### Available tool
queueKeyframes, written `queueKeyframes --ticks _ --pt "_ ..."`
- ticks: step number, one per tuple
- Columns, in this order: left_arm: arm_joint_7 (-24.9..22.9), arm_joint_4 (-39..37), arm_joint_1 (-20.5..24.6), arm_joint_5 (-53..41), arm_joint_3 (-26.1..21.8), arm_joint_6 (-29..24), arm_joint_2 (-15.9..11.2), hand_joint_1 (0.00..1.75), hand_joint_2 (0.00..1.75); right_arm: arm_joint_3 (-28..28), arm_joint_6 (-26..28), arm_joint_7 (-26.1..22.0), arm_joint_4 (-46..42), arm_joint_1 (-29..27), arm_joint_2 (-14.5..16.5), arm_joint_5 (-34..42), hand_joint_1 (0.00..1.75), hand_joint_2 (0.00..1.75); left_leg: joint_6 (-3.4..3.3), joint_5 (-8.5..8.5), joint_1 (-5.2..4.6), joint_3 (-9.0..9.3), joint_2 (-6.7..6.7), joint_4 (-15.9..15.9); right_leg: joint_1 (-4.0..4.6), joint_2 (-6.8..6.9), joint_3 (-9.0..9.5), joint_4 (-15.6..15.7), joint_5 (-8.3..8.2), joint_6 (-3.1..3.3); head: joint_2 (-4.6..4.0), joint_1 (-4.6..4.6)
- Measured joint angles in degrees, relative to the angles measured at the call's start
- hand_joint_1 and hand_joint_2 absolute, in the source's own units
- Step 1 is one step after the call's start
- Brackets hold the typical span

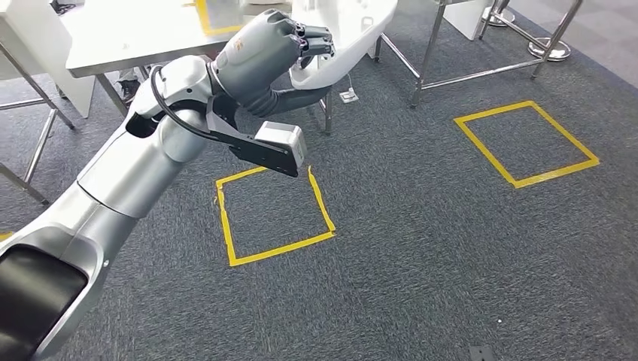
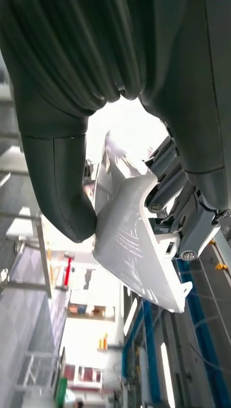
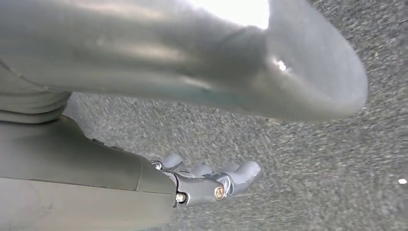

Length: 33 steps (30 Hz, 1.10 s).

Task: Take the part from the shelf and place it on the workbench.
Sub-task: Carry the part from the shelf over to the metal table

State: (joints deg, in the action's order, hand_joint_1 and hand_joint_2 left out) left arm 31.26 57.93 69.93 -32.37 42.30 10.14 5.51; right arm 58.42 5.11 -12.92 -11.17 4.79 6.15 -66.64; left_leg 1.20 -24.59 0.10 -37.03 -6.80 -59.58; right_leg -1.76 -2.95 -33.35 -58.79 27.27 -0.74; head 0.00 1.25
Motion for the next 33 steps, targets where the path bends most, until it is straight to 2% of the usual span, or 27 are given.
queueKeyframes --ticks 1,2,3,4,5,6,7,8,10,11,12,14,15,16,18,19,20,21,22,24,26,27,29,32,33 --pt "0.0 0.0 0.1 0.0 0.0 0.0 -0.1 1.75 1.75 0.0 0.0 0.0 0.0 0.0 0.0 0.0 0.00 0.00 0.19 -1.00 -0.15 -0.89 1.75 -1.6 -0.03 0.83 0.08 0.2 -0.15 0.45 0.00 0.18" --pt "0.0 0.0 0.1 0.0 0.0 0.0 -0.1 1.75 1.75 0.0 0.0 0.0 0.0 -0.1 0.1 0.0 0.00 0.00 0.28 -2.56 -0.23 -2.23 3.85 -4.4 0.06 1.69 0.12 0.3 -0.21 0.78 0.00 0.34" --pt "0.0 -0.1 0.1 0.0 0.0 0.0 -0.1 1.75 1.75 0.0 0.1 0.0 0.0 -0.2 0.1 0.0 0.00 0.00 0.39 -4.43 -0.23 -4.00 5.32 -8.2 0.20 2.52 0.10 0.3 -0.18 1.01 0.00 0.52" --pt "0.0 -0.1 0.0 0.0 0.0 0.0 -0.1 1.75 1.75 0.0 0.1 0.0 0.0 -0.3 0.1 0.0 0.00 0.00 0.48 -5.96 -0.15 -5.75 5.94 -11.9 0.32 3.38 0.08 0.3 -0.14 1.09 0.00 0.53" --pt "0.0 -0.2 -0.1 0.0 0.0 0.0 -0.1 1.75 1.75 0.0 0.1 0.0 0.0 -0.3 0.1 0.0 0.00 0.00 0.53 -6.74 -0.08 -6.97 6.23 -14.6 0.40 4.26 0.08 0.3 -0.09 1.15 0.00 0.54" --pt "0.0 -0.3 -0.2 0.0 0.0 0.0 -0.1 1.75 1.75 0.0 0.1 0.0 0.0 -0.3 0.1 0.0 0.00 0.00 0.52 -6.51 -0.05 -7.19 6.39 -15.4 0.46 5.09 0.10 0.3 -0.05 1.18 0.00 0.54" --pt "0.0 -0.3 -0.2 0.0 0.0 0.0 -0.1 1.75 1.75 0.0 0.1 0.1 0.0 -0.3 0.1 0.0 0.00 0.00 0.40 -5.27 -0.04 -6.19 6.65 -13.7 0.52 5.88 0.16 0.3 0.01 1.18 0.00 0.55" --pt "-0.1 -0.4 -0.2 0.0 0.0 0.0 -0.1 1.75 1.75 0.0 0.1 0.1 0.0 -0.2 0.1 0.0 0.00 0.00 0.15 -3.45 -0.11 -4.17 7.31 -10.1 0.60 6.61 0.27 0.3 0.09 1.13 0.00 0.56" --pt "-0.2 -0.4 0.1 0.0 0.0 -0.1 0.0 1.75 1.75 0.0 0.1 0.1 0.0 -0.2 0.2 -0.1 0.00 0.00 -0.75 -1.15 -0.63 0.10 10.12 -2.3 0.94 7.96 0.47 0.2 0.33 0.83 0.00 0.53" --pt "-0.2 -0.4 0.2 0.0 0.0 -0.1 0.1 1.75 1.75 0.0 0.1 0.2 0.0 -0.1 0.2 -0.1 0.00 0.00 -1.18 -0.75 -0.91 1.26 10.99 -0.1 1.11 8.59 0.58 0.2 0.44 0.59 0.00 0.51" --pt "-0.3 -0.4 0.2 0.0 0.0 -0.2 0.2 1.75 1.75 0.0 0.1 0.3 0.0 -0.1 0.2 -0.2 0.00 0.00 -1.50 -0.83 -1.14 1.64 11.28 0.7 1.23 9.23 0.70 0.2 0.52 0.32 0.00 0.49" --pt "-0.3 -0.5 0.2 0.0 -0.1 -0.2 0.2 1.75 1.75 0.0 0.1 0.3 0.0 0.1 0.2 -0.2 0.00 0.00 -1.99 -0.47 -1.04 1.60 9.70 0.9 1.22 10.17 0.99 0.3 0.69 -0.30 0.00 0.50" --pt "-0.3 -0.5 0.3 0.0 -0.1 -0.2 0.2 1.75 1.75 0.0 0.1 0.3 0.0 0.1 0.3 -0.2 0.00 0.00 -2.27 -0.29 -0.86 1.64 9.10 1.1 1.07 9.40 0.97 0.0 1.07 -0.64 0.00 0.49" --pt "-0.3 -0.5 0.4 0.0 -0.1 -0.2 0.3 1.75 1.75 0.0 0.1 0.3 0.0 0.2 0.3 -0.3 0.00 0.00 -2.57 -0.09 -0.63 1.67 8.55 1.3 0.93 7.96 0.55 -1.1 1.95 -0.96 0.00 0.48" --pt "-0.3 -0.5 0.4 0.0 -0.2 -0.3 0.5 1.75 1.75 0.0 0.2 0.5 0.0 0.1 0.2 -0.4 0.00 0.00 -2.95 0.15 -0.33 1.59 7.50 1.4 0.70 4.41 -2.16 -7.0 5.12 -1.47 0.00 0.35" --pt "-0.3 -0.6 0.3 0.0 -0.2 -0.3 0.7 1.75 1.75 0.0 0.3 0.6 0.0 0.0 0.2 -0.4 0.00 0.00 -3.03 0.19 -0.29 1.49 6.93 1.4 0.69 3.57 -4.18 -11.1 6.81 -1.62 0.00 0.28" --pt "-0.4 -0.7 0.1 -0.1 -0.2 -0.4 0.8 1.75 1.75 0.0 0.5 0.7 0.0 -0.1 0.1 -0.4 0.00 0.00 -3.06 0.20 -0.28 1.41 6.37 1.3 0.70 3.24 -5.98 -14.5 7.80 -1.72 0.00 0.22" --pt "-0.4 -0.8 -0.1 -0.2 -0.2 -0.5 0.9 1.75 1.75 0.0 0.7 0.7 0.0 -0.2 0.1 -0.3 0.00 0.00 -3.06 0.20 -0.28 1.36 5.90 1.2 0.69 3.15 -6.99 -16.0 7.72 -1.76 0.00 0.19" --pt "-0.4 -0.9 -0.2 -0.3 -0.2 -0.6 0.9 1.75 1.75 0.0 0.9 0.7 0.0 -0.2 0.1 -0.3 0.00 0.00 -3.01 0.17 -0.26 1.33 5.50 1.1 0.67 3.13 -6.94 -15.3 6.54 -1.75 0.00 0.18" --pt "-0.4 -1.0 -0.2 -0.4 -0.2 -0.4 0.9 1.75 1.75 0.0 1.2 0.7 0.0 -0.1 0.1 -0.3 0.00 0.00 -2.73 0.01 -0.18 1.30 4.94 0.7 0.54 3.06 -3.90 -8.0 2.49 -1.67 0.00 0.15" --pt "-0.4 -1.1 0.2 0.1 -0.2 1.3 1.0 1.75 1.75 0.0 1.3 0.6 0.0 0.0 0.0 -0.3 0.00 0.00 -2.19 -0.21 -0.33 1.06 4.55 0.2 0.58 2.83 -1.03 -1.7 0.28 -1.32 0.00 0.11" --pt "-0.4 -1.2 0.4 0.5 -0.2 2.4 1.0 1.75 1.75 0.0 1.2 0.6 0.0 0.0 0.1 -0.3 0.00 0.00 -2.23 -0.32 -0.49 0.92 4.46 0.1 0.59 2.73 -0.53 -0.4 0.13 -1.14 0.00 0.10" --pt "-0.5 -1.5 0.7 1.0 -0.2 3.8 1.0 1.75 1.75 0.0 1.1 0.6 0.0 0.1 0.1 -0.3 0.00 0.00 -2.59 -0.37 -0.72 0.73 4.46 0.1 0.50 2.66 -0.50 -0.1 -0.06 -0.85 0.00 0.10" --pt "-0.7 -1.8 1.3 1.1 -0.2 4.3 1.0 1.75 1.75 0.0 0.9 0.4 0.0 0.1 0.4 -0.3 0.00 0.00 -2.87 -0.22 -1.09 0.98 4.61 1.0 0.20 2.55 -0.18 0.6 -0.34 -0.99 0.00 0.14" --pt "-0.7 -1.9 1.6 1.1 -0.3 4.3 1.1 1.75 1.75 0.0 0.8 0.3 0.0 0.1 0.4 -0.4 0.00 0.00 -3.08 0.21 -0.92 1.85 4.65 2.4 0.21 2.54 0.13 1.1 -0.48 -1.01 0.00 0.16"
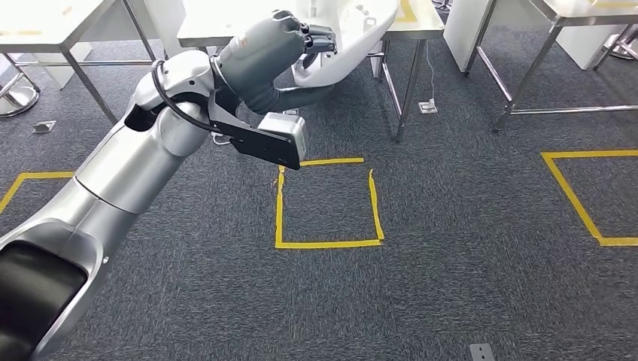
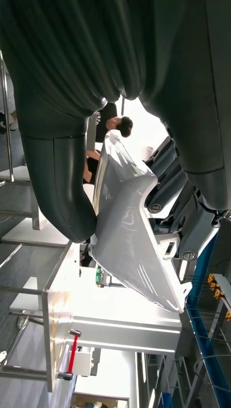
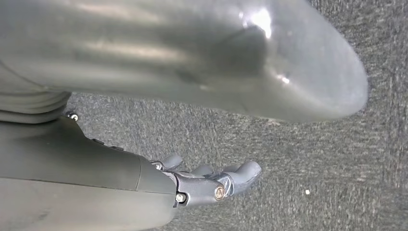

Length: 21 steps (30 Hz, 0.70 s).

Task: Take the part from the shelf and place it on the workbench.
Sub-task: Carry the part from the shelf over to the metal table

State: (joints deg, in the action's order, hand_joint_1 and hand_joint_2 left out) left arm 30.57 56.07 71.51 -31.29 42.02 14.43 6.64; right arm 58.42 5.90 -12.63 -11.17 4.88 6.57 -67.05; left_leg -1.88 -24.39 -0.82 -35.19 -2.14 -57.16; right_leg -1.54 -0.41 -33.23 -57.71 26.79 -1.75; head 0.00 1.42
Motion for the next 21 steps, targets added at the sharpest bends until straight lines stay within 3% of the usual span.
queueKeyframes --ticks 2,3,5,6,7,8,10,11,12,13,15,17,18,19,21 --pt "-0.1 -0.1 0.5 -0.1 -0.1 0.0 0.2 1.75 1.75 0.0 -0.3 -0.2 0.0 0.0 0.0 -0.2 0.00 0.00 -0.34 1.10 0.53 2.43 0.14 3.4 0.21 0.05 0.17 -0.3 0.31 -0.09 0.00 -0.03" --pt "-0.1 -0.2 0.8 -0.2 -0.2 0.1 0.3 1.75 1.75 0.0 -0.4 -0.2 0.0 0.0 0.0 -0.2 0.00 0.00 -0.32 1.56 0.92 3.50 0.26 4.7 0.27 0.07 -0.62 -2.1 1.24 -0.24 0.00 -0.07" --pt "-0.2 -0.5 1.1 -0.4 -0.1 0.3 0.4 1.75 1.75 0.0 -0.5 -0.2 0.0 0.0 -0.1 -0.3 0.00 0.00 0.19 1.43 1.30 4.11 0.44 5.3 -0.03 0.09 -4.21 -8.7 4.23 -0.90 0.00 -0.15" --pt "-0.2 -0.6 1.0 -0.5 -0.1 0.4 0.4 1.75 1.75 0.0 -0.5 -0.2 0.0 0.0 -0.2 -0.3 0.00 0.00 0.65 1.06 1.61 4.13 0.46 5.0 -0.34 0.10 -6.09 -11.7 5.12 -1.35 0.00 -0.19" --pt "-0.2 -0.7 0.8 -0.5 -0.1 0.5 0.4 1.75 1.75 0.0 -0.5 -0.2 0.0 -0.1 -0.3 -0.3 0.00 0.00 1.22 0.53 2.03 4.12 0.44 4.4 -0.73 0.12 -7.17 -12.9 4.89 -1.91 0.00 -0.20" --pt "-0.2 -0.9 0.7 -0.5 -0.1 0.5 0.4 1.75 1.75 0.0 -0.5 -0.2 0.0 -0.2 -0.4 -0.3 0.00 0.00 1.86 -0.14 2.58 4.09 0.42 3.7 -1.18 0.16 -7.06 -11.9 3.52 -2.58 0.00 -0.20" --pt "-0.2 -1.1 0.6 -0.6 -0.1 0.5 0.5 1.75 1.75 0.0 -0.5 -0.2 0.1 -0.2 -0.3 -0.3 0.00 0.00 3.43 -2.03 3.60 3.76 0.45 1.4 -2.19 0.15 -4.59 -6.1 -0.06 -4.36 0.00 -0.32" --pt "-0.2 -1.1 0.7 -0.6 -0.1 0.5 0.6 1.75 1.75 0.0 -0.5 -0.2 0.1 -0.2 -0.1 -0.3 0.00 0.00 4.27 -3.20 3.82 3.31 0.46 0.0 -2.53 0.07 -3.52 -3.8 -0.61 -4.74 0.00 -0.65" --pt "-0.2 -1.2 0.7 -0.6 -0.1 0.6 0.7 1.75 1.75 0.0 -0.6 -0.2 0.1 -0.2 0.0 -0.3 0.00 0.00 4.95 -4.26 3.79 2.92 0.48 -1.1 -2.74 0.02 -3.05 -3.0 -0.34 -4.41 0.00 -0.90" --pt "-0.2 -1.2 0.7 -0.6 -0.1 0.6 0.8 1.75 1.75 0.0 -0.6 -0.2 0.2 -0.3 0.1 -0.3 0.00 0.00 5.45 -5.12 3.61 2.68 0.49 -1.7 -2.73 -0.01 -3.15 -3.6 0.64 -3.62 0.00 -1.11" --pt "0.0 -1.3 0.8 -0.6 -0.1 0.7 0.9 1.75 1.75 0.0 -0.7 -0.2 0.1 -0.3 0.0 -0.3 0.00 0.00 5.92 -6.12 3.52 3.20 0.47 -1.9 -2.78 0.11 -2.84 -4.3 1.88 -1.51 0.00 -1.11" --pt "0.0 -1.2 0.9 -0.6 -0.1 0.7 0.9 1.75 1.75 0.0 -0.7 -0.3 0.1 -0.3 0.0 -0.3 0.00 0.00 6.06 -6.72 3.53 3.11 1.03 -3.5 -2.64 0.02 -1.73 -4.5 2.97 -0.53 0.00 -0.84" --pt "0.0 -1.2 0.9 -0.6 -0.1 0.7 0.9 1.75 1.75 0.0 -0.7 -0.3 0.1 -0.4 0.0 -0.3 0.00 0.00 6.01 -7.33 3.44 1.76 1.49 -6.1 -2.48 -0.04 -0.87 -4.3 3.51 -0.14 0.00 -0.66" --pt "0.0 -1.2 1.0 -0.6 -0.1 0.7 0.9 1.75 1.75 0.0 -0.7 -0.3 0.1 -0.6 0.0 -0.3 0.00 0.00 5.79 -8.13 3.23 -0.73 1.96 -9.9 -2.24 -0.02 0.03 -4.0 4.05 0.21 0.00 -0.46" --pt "0.1 -1.4 0.9 -0.6 -0.1 0.7 0.9 1.75 1.75 0.0 -0.7 -0.2 0.1 -0.7 0.0 -0.3 0.00 0.00 5.12 -9.19 2.75 -7.26 2.33 -18.0 -1.62 0.03 2.12 -3.1 5.17 0.72 0.00 -0.31"
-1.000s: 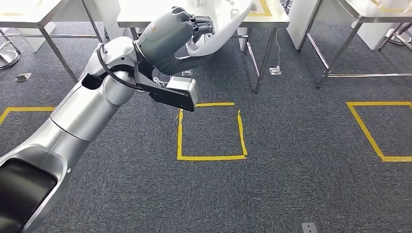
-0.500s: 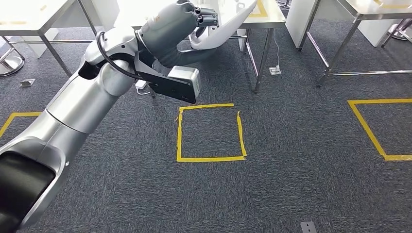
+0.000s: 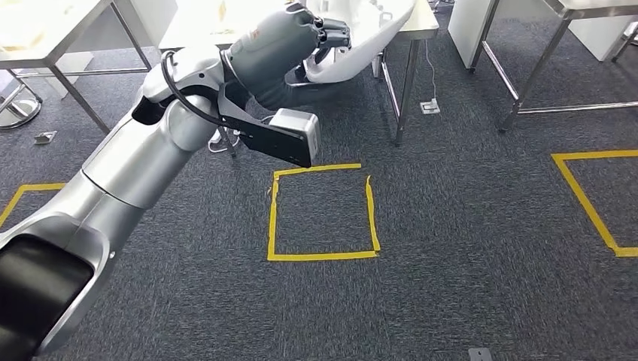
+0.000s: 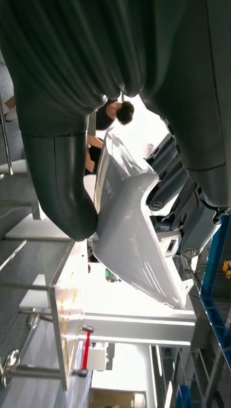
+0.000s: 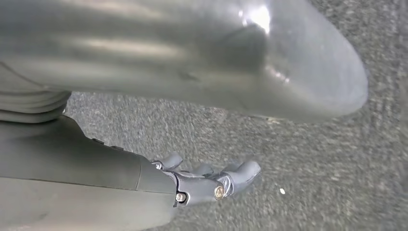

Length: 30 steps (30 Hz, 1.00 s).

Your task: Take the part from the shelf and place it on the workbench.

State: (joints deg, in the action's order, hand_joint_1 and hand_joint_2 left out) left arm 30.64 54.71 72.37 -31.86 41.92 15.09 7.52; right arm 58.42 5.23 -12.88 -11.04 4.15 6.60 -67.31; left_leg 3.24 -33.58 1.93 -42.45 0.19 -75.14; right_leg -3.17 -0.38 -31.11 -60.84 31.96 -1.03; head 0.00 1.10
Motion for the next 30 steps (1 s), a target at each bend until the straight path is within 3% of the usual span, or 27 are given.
queueKeyframes --ticks 1,2,3,5,6,7,9,10,11,12,13,14,15,17,18,19,20,22,23,24,26,28,29,30 --pt "0.0 -0.1 -0.2 0.0 0.0 0.0 0.0 1.75 1.75 0.0 0.0 0.0 0.0 -0.1 0.0 0.0 0.00 0.00 -0.61 0.96 -0.36 -2.72 0.01 -2.1 0.39 -0.03 1.29 0.5 0.65 0.20 0.00 0.03" --pt "0.0 -0.2 -0.3 0.0 0.0 0.0 -0.1 1.75 1.75 0.0 0.0 0.0 0.0 -0.1 0.0 0.0 0.00 0.00 -1.45 3.38 -0.82 -4.33 -0.02 -1.7 0.84 -0.10 2.77 1.1 1.34 0.37 0.00 0.02" --pt "0.0 -0.3 -0.4 0.0 0.0 0.0 -0.2 1.75 1.75 0.0 0.0 0.0 0.0 -0.2 0.0 0.0 0.00 0.00 -2.57 7.07 -1.41 -4.81 -0.09 1.0 1.33 -0.20 4.46 1.8 2.07 0.52 0.00 0.05" --pt "0.1 -0.6 -0.6 0.0 0.0 0.0 -0.4 1.75 1.75 0.0 0.0 0.0 0.1 -0.4 0.3 0.1 0.00 0.00 -5.45 15.68 -3.13 -3.18 -0.52 10.7 2.05 -0.29 7.70 3.6 3.53 0.72 0.00 -0.14" --pt "0.1 -0.7 -0.7 0.0 0.1 0.0 -0.5 1.75 1.75 0.0 0.0 0.0 0.1 -0.3 0.3 0.1 0.00 0.00 -6.69 18.08 -3.87 -1.97 -0.70 14.4 2.25 -0.38 9.12 4.7 4.14 0.58 0.00 -0.35" --pt "0.1 -0.9 -0.8 0.0 0.1 0.0 -0.6 1.75 1.75 0.0 0.0 0.0 0.2 -0.3 0.5 0.1 0.00 0.00 -7.42 18.85 -4.48 -0.90 -0.86 16.9 2.26 -0.39 10.38 5.8 4.67 0.39 0.00 -0.59" --pt "0.1 -0.9 -0.8 0.0 0.2 0.1 -0.6 1.75 1.75 0.0 0.0 0.0 0.1 0.0 0.3 0.1 0.00 0.00 -7.43 16.85 -4.69 0.77 -0.91 18.0 2.23 -0.47 12.14 6.6 4.37 -0.16 0.00 -0.77" --pt "0.1 -0.8 -0.7 -0.1 0.3 0.1 -0.4 1.75 1.75 0.0 0.0 0.0 0.1 0.1 0.4 0.1 0.00 0.00 -7.12 15.89 -4.56 1.64 -0.97 18.5 2.11 -0.43 11.68 5.0 3.33 -0.34 0.00 -0.72" --pt "0.2 -0.7 -0.4 0.0 0.3 0.1 -0.3 1.75 1.75 0.0 0.0 0.0 0.1 0.3 0.3 0.1 0.00 0.00 -6.98 15.06 -4.35 2.66 -1.05 19.0 2.11 -0.37 10.07 1.6 1.74 -0.52 0.00 -0.73" --pt "0.2 -0.6 -0.3 0.0 0.3 0.1 -0.2 1.75 1.75 0.0 0.0 0.0 0.1 0.4 0.4 0.1 0.00 0.00 -6.92 14.22 -4.19 3.90 -1.14 19.6 2.09 -0.32 7.33 -2.8 0.49 -0.69 0.00 -0.77" --pt "0.2 -0.6 -0.4 0.0 0.3 0.2 -0.1 1.75 1.75 0.0 0.0 0.0 0.1 0.4 0.3 0.1 0.00 0.00 -6.85 13.34 -4.04 5.29 -1.19 20.2 2.10 -0.25 4.25 -7.0 0.39 -0.82 0.00 -0.86" --pt "0.2 -0.8 -0.8 0.0 0.4 0.2 -0.1 1.75 1.75 0.0 0.0 0.0 0.1 0.4 0.2 0.1 0.00 0.00 -6.83 12.33 -3.99 6.79 -1.23 20.6 2.19 -0.18 1.34 -10.1 1.66 -0.97 0.00 -0.97" --pt "0.2 -1.0 -1.4 0.0 0.5 0.3 -0.1 1.75 1.75 0.0 0.0 0.0 0.1 0.3 0.1 0.1 0.00 0.00 -6.77 11.29 -3.94 8.32 -1.24 21.0 2.24 -0.16 -1.17 -11.7 4.19 -1.17 0.00 -1.02" --pt "0.1 -1.5 -2.2 0.0 0.7 0.4 -0.2 1.75 1.75 0.0 0.0 0.1 0.1 -0.1 0.0 0.1 0.00 0.00 -6.63 9.11 -3.84 11.25 -1.32 21.3 2.23 -0.12 -5.05 -11.0 9.55 -1.60 0.00 -1.05" --pt "0.1 -1.6 -2.3 0.0 0.8 0.4 -0.2 1.75 1.75 0.0 0.0 0.1 0.1 -0.4 -0.1 0.1 0.00 0.00 -6.53 7.99 -3.79 12.63 -1.39 21.4 2.13 -0.07 -6.47 -9.0 10.34 -1.79 0.00 -1.04" --pt "0.0 -1.6 -2.3 0.0 0.9 0.4 -0.2 1.75 1.75 0.0 0.0 0.1 0.1 -0.6 -0.1 0.1 0.00 0.00 -6.37 6.78 -3.75 14.01 -1.46 21.3 1.98 0.01 -7.59 -6.1 8.44 -1.94 0.00 -1.05" --pt "0.0 -1.7 -2.3 0.0 0.9 0.4 -0.2 1.75 1.75 0.0 0.0 0.1 0.1 -0.8 -0.1 0.1 0.00 0.00 -6.13 5.55 -3.82 15.18 -1.51 21.3 1.83 0.15 -8.35 -2.5 3.16 -2.03 0.00 -1.08" --pt "0.1 -2.0 -2.5 0.0 1.0 0.4 -0.1 1.75 1.75 0.0 0.0 0.1 0.2 -1.1 0.0 0.1 0.00 0.00 -5.57 2.87 -4.04 17.20 -1.62 20.8 1.76 0.61 -8.73 2.9 -8.09 -1.47 0.00 -1.10" --pt "0.0 -2.1 -2.4 0.0 1.0 0.5 -0.1 1.75 1.75 0.0 0.0 0.1 0.2 -1.2 0.0 0.1 0.00 0.00 -5.24 1.89 -4.16 18.03 -1.66 20.4 1.77 0.73 -8.45 3.9 -11.18 -0.95 0.00 -1.09" --pt "0.1 -2.0 -2.1 0.0 0.9 0.5 0.1 1.75 1.75 0.0 0.0 0.1 0.2 -1.1 0.0 0.1 0.00 0.00 -5.00 1.51 -4.18 18.36 -1.71 19.5 1.79 0.84 -7.89 3.8 -11.29 -0.34 0.00 -1.05" --pt "0.2 -1.4 -1.1 0.1 0.9 0.4 0.3 1.75 1.75 0.0 0.0 0.0 0.2 -0.7 0.0 0.2 0.00 0.00 -4.47 3.23 -4.10 16.64 -1.54 14.5 1.58 0.79 -6.19 3.6 -9.67 0.60 0.00 -0.95" --pt "0.4 -1.1 -0.7 0.2 0.9 0.2 0.3 1.75 1.75 0.0 0.0 -0.1 0.2 -0.5 0.0 0.2 0.00 0.00 -3.72 5.12 -3.74 11.58 -1.16 6.4 1.34 0.83 -3.81 3.9 -7.93 1.16 0.00 -0.85" --pt "0.5 -1.1 -0.8 0.2 0.9 0.2 0.2 1.75 1.75 0.0 0.0 -0.1 0.2 -0.4 0.0 0.3 0.00 0.00 -3.25 4.25 -3.43 8.67 -0.99 2.9 1.20 0.80 -2.42 4.2 -6.95 1.22 0.00 -0.79" --pt "0.5 -1.1 -1.0 0.2 0.9 0.2 0.2 1.75 1.75 0.0 0.0 -0.2 0.2 -0.4 0.0 0.3 0.00 0.00 -2.84 1.86 -3.03 5.97 -0.87 0.8 1.01 0.69 -0.96 4.5 -5.96 1.12 0.00 -0.79"
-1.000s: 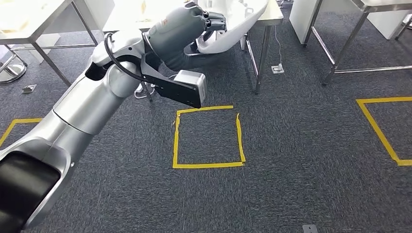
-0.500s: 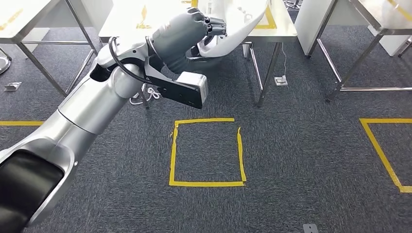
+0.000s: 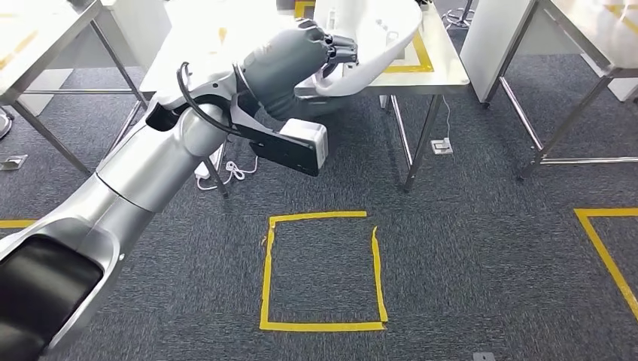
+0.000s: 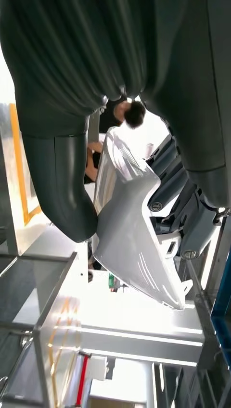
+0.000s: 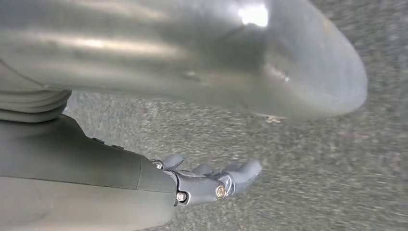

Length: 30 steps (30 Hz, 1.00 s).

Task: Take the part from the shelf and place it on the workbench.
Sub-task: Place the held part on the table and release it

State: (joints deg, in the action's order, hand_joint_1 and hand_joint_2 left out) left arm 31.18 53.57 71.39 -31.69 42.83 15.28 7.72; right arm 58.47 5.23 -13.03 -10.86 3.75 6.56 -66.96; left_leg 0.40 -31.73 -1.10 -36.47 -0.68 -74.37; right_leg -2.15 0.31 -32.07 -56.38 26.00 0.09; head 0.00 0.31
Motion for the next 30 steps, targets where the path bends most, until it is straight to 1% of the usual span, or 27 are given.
queueKeyframes --ticks 2,3,4,5,7,8,9,10,11,12,13,14,15,16,17,18,19,20,21,22,23,24,26,27,28,29,30 --pt "0.0 0.0 -0.3 0.0 0.0 0.0 -0.1 1.75 1.75 0.0 0.0 0.0 0.0 -0.1 0.0 0.1 0.00 0.00 0.69 -5.89 0.74 -3.95 0.23 -0.3 -0.46 -0.31 3.09 0.5 2.12 -0.41 0.00 0.02" --pt "0.0 -0.1 -0.4 -0.1 0.0 0.0 -0.2 1.75 1.75 0.0 0.0 0.0 0.0 -0.1 0.0 0.2 0.00 0.00 0.93 -7.28 1.02 -5.00 0.35 1.4 -0.72 -0.45 4.70 0.7 3.22 -0.67 0.00 0.05" --pt "0.0 -0.1 -0.4 -0.1 0.0 0.0 -0.3 1.75 1.75 0.0 0.0 0.1 0.0 -0.2 0.0 0.2 0.00 0.00 1.12 -6.41 1.24 -5.58 0.52 4.1 -0.97 -0.53 6.34 0.9 4.38 -0.95 0.00 0.08" --pt "0.0 -0.2 -0.6 -0.1 0.1 0.0 -0.5 1.75 1.75 0.0 0.0 0.1 0.0 -0.3 0.0 0.2 0.00 0.00 1.25 -2.27 1.44 -5.79 0.85 7.7 -1.18 -0.57 7.78 1.1 5.56 -1.29 0.00 0.15" --pt "0.0 -0.3 -0.9 -0.2 0.1 -0.1 -0.6 1.75 1.75 0.0 0.1 0.2 0.0 -0.2 0.0 0.3 0.00 0.00 1.27 8.21 1.65 -5.79 1.95 14.9 -1.19 -0.60 10.39 1.5 8.15 -2.12 0.00 0.33" --pt "0.0 -0.2 -1.0 -0.3 0.2 -0.1 -0.6 1.75 1.75 0.0 0.1 0.2 0.0 -0.2 -0.1 0.3 0.00 0.00 1.07 11.64 1.68 -5.58 2.28 16.8 -1.08 -0.57 11.91 1.8 9.05 -2.63 0.00 0.35" --pt "-0.1 -0.1 -1.0 -0.4 0.3 -0.2 -0.4 1.75 1.75 0.1 0.2 0.2 0.0 -0.1 -0.1 0.4 0.00 0.00 0.71 12.33 1.70 -5.31 2.30 17.5 -0.97 -0.53 13.29 1.8 9.33 -3.10 0.00 0.34" --pt "-0.2 0.1 -0.8 -0.5 0.3 -0.3 0.0 1.75 1.75 0.1 0.3 0.3 -0.1 0.0 -0.2 0.4 0.00 0.00 0.25 11.98 1.75 -4.40 1.98 17.0 -0.99 -0.45 14.03 1.2 9.02 -3.54 0.00 0.23" --pt "-0.4 0.2 -0.6 -0.7 0.3 -0.3 0.4 1.75 1.75 0.2 0.3 0.2 -0.1 0.0 -0.3 0.5 0.00 0.00 -0.30 11.65 1.81 -3.59 1.55 16.9 -1.06 -0.44 13.94 -0.7 7.96 -3.81 0.00 0.15" --pt "-0.4 0.2 -0.4 -0.7 0.3 -0.4 0.8 1.75 1.75 0.2 0.4 0.2 -0.1 0.1 -0.3 0.6 0.00 0.00 -0.83 11.30 1.81 -2.64 1.21 16.7 -1.06 -0.43 12.33 -3.8 6.89 -3.91 0.00 0.00" --pt "-0.5 0.2 -0.3 -0.8 0.3 -0.4 1.2 1.75 1.75 0.3 0.3 0.2 -0.1 0.3 -0.4 0.6 0.00 0.00 -1.32 10.88 1.68 -1.56 0.92 16.6 -0.98 -0.43 9.78 -7.7 6.57 -3.87 0.00 -0.20" --pt "-0.5 0.2 -0.3 -0.8 0.4 -0.4 1.5 1.75 1.75 0.4 0.3 0.2 -0.1 0.3 -0.4 0.6 0.00 0.00 -1.75 10.12 1.44 -0.82 0.66 16.5 -0.73 -0.41 6.75 -11.6 7.32 -3.71 0.00 -0.43" --pt "-0.5 0.1 -0.4 -0.9 0.4 -0.4 1.8 1.75 1.75 0.5 0.3 0.2 -0.1 0.4 -0.4 0.6 0.00 0.00 -2.14 9.27 1.15 -0.02 0.39 16.5 -0.35 -0.40 3.62 -14.5 9.36 -3.49 0.00 -0.58" --pt "-0.5 0.1 -0.6 -0.9 0.5 -0.4 1.9 1.75 1.75 0.6 0.3 0.2 -0.1 0.3 -0.4 0.6 0.00 0.00 -2.47 8.42 0.80 0.87 0.12 16.5 0.13 -0.40 0.84 -16.1 12.23 -3.17 0.00 -0.68" --pt "-0.6 0.0 -0.8 -0.9 0.5 -0.4 2.0 1.75 1.75 0.7 0.3 0.3 -0.1 0.2 -0.4 0.6 0.00 0.00 -2.78 7.54 0.40 1.82 -0.13 16.5 0.68 -0.41 -1.37 -16.2 14.88 -2.68 0.00 -0.73" --pt "-0.6 0.0 -0.9 -0.9 0.5 -0.4 2.1 1.75 1.75 0.8 0.3 0.3 -0.1 0.1 -0.5 0.6 0.00 0.00 -3.08 6.66 -0.07 2.85 -0.33 16.5 1.30 -0.42 -3.02 -15.1 16.29 -2.00 0.00 -0.76" --pt "-0.6 0.0 -0.9 -0.9 0.5 -0.4 2.1 1.75 1.75 0.9 0.3 0.3 -0.1 0.0 -0.5 0.7 0.00 0.00 -3.36 5.76 -0.58 3.92 -0.46 16.5 1.99 -0.44 -4.12 -12.8 15.63 -1.05 0.00 -0.77" --pt "-0.6 0.0 -1.0 -0.9 0.5 -0.4 2.2 1.75 1.75 0.9 0.3 0.3 -0.1 -0.1 -0.5 0.7 0.00 0.00 -3.63 4.90 -0.99 4.72 -0.53 16.6 2.74 -0.49 -4.73 -9.7 12.33 0.18 0.00 -0.77" --pt "-0.6 -0.1 -1.0 -0.9 0.5 -0.4 2.1 1.75 1.75 1.0 0.3 0.2 -0.1 -0.2 -0.6 0.7 0.00 0.00 -3.76 4.07 -1.42 5.67 -0.67 16.5 3.57 -0.66 -4.91 -6.7 7.36 1.47 0.00 -0.67" --pt "-0.6 -0.1 -1.0 -0.9 0.5 -0.4 2.2 1.75 1.75 1.0 0.3 0.3 -0.1 -0.3 -0.7 0.7 0.00 0.00 -3.78 3.25 -1.65 6.40 -0.87 16.5 4.16 -0.99 -4.72 -4.1 2.90 2.40 0.00 -0.60" --pt "-0.6 -0.2 -1.0 -0.9 0.5 -0.4 2.3 1.75 1.75 1.0 0.3 0.3 -0.1 -0.4 -0.7 0.7 0.00 0.00 -3.72 2.58 -1.75 7.03 -1.06 16.6 4.54 -1.24 -4.21 -2.5 -0.35 2.89 0.00 -0.51" --pt "-0.6 -0.1 -0.9 -1.0 0.5 -0.4 2.3 1.75 1.75 1.0 0.4 0.2 -0.1 -0.4 -0.8 0.7 0.00 0.00 -3.53 2.36 -1.85 7.69 -1.26 16.4 4.71 -1.48 -3.52 -1.6 -1.64 2.99 0.00 -0.43" --pt "-0.7 0.0 -0.6 -1.1 0.4 -0.4 2.6 1.75 1.75 1.1 0.5 0.2 -0.1 -0.3 -0.8 0.8 0.00 0.00 -3.15 3.20 -1.99 7.23 -1.29 14.3 4.26 -1.57 -1.61 -0.6 -1.22 2.74 0.00 -0.49" --pt "-0.7 0.0 -0.4 -1.1 0.4 -0.4 2.6 1.75 1.75 1.1 0.5 0.2 -0.1 -0.3 -0.7 0.8 0.00 0.00 -2.76 4.36 -2.05 5.83 -1.12 11.6 3.94 -1.53 -0.61 -0.1 -0.85 2.74 0.00 -0.36" --pt "-0.6 0.0 -0.2 -1.2 0.4 -0.4 2.7 1.75 1.75 1.2 0.6 0.2 -0.1 -0.2 -0.7 0.9 0.00 0.00 -2.33 5.25 -1.96 3.67 -0.88 8.4 3.57 -1.47 0.41 0.2 -0.34 2.70 0.00 -0.26" --pt "-0.6 -0.2 -0.2 -1.4 0.4 -0.4 2.8 1.75 1.75 1.3 0.7 0.3 -0.1 -0.2 -0.7 1.0 0.00 0.00 -1.81 5.44 -1.67 0.88 -0.58 4.9 3.28 -1.40 1.39 0.4 0.39 2.62 0.00 -0.14" --pt "-0.5 -0.4 -0.3 -1.6 0.4 -0.4 3.0 1.75 1.75 1.3 0.8 0.5 -0.1 -0.2 -0.7 1.1 0.00 0.00 -1.30 4.48 -1.20 -1.87 -0.32 2.1 2.95 -1.38 2.36 0.5 1.20 2.54 0.00 -0.01"
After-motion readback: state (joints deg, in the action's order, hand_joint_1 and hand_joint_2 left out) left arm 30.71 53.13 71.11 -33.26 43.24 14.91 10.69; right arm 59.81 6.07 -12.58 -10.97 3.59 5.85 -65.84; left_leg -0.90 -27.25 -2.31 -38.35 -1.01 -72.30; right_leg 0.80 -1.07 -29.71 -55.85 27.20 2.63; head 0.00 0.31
